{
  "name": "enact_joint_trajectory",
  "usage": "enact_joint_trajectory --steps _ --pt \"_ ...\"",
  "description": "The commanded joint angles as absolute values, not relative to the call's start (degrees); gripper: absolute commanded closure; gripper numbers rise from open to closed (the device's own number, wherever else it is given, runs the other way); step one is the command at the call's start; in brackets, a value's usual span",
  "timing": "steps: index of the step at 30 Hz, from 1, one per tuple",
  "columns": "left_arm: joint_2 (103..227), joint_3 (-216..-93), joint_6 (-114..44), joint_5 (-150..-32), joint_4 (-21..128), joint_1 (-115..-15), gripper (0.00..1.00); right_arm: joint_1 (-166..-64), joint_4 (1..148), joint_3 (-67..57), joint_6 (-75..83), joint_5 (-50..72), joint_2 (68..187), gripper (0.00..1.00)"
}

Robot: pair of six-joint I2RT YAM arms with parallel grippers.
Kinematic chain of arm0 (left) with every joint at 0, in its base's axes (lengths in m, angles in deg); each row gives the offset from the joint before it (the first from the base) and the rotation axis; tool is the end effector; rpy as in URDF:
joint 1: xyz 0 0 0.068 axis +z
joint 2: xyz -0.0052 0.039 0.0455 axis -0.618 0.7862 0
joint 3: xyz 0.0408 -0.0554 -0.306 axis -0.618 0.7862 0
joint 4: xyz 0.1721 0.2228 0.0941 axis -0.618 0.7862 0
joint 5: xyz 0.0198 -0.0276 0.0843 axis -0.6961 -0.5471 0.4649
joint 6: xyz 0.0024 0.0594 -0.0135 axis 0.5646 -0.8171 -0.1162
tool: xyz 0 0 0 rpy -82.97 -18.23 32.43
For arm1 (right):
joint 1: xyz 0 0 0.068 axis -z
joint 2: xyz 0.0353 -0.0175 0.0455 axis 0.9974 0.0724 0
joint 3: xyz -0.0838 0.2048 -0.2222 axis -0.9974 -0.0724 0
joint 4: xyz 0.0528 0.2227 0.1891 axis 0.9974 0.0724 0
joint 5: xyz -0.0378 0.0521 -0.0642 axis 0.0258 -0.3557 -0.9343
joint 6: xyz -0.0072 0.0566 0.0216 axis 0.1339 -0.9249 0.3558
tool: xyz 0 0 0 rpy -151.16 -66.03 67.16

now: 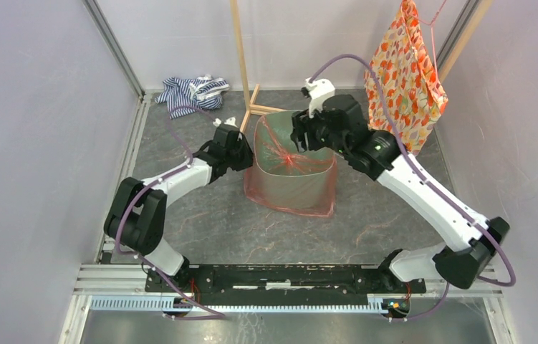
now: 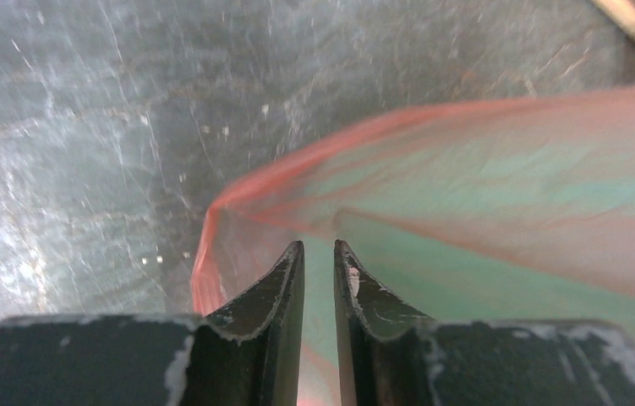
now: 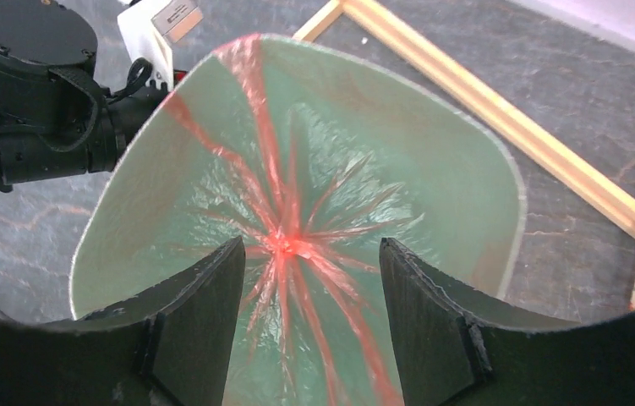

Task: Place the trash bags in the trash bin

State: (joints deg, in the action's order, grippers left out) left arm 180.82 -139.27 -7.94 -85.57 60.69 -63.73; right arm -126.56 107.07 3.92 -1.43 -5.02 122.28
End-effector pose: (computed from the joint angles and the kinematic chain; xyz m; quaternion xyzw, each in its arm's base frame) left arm 0.3462 -0.1683 0.2321 -0.0893 0.9014 -0.2447 0.3458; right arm 0.2493 0.2053 0.4628 -0.1670 0.8230 0.1816 0.5117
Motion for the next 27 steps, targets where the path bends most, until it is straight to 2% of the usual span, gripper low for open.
enact_joint_trajectory --steps 1,19,27 --pt "178.3 -134.7 -6.0 -85.5 56.9 -66.2 0.75 -128.5 109.1 5.7 1.7 -3.9 126.3 0.33" --pt "178.3 -123.9 -0.6 -77.0 50.5 -78.4 0.78 -130.3 107.7 -2.1 2.4 -5.9 133.6 0.22" --pt "174.4 -122.4 -1.3 -73.6 52.5 -78.8 0.76 -129.9 107.5 -4.2 2.8 -6.3 136.3 0.2"
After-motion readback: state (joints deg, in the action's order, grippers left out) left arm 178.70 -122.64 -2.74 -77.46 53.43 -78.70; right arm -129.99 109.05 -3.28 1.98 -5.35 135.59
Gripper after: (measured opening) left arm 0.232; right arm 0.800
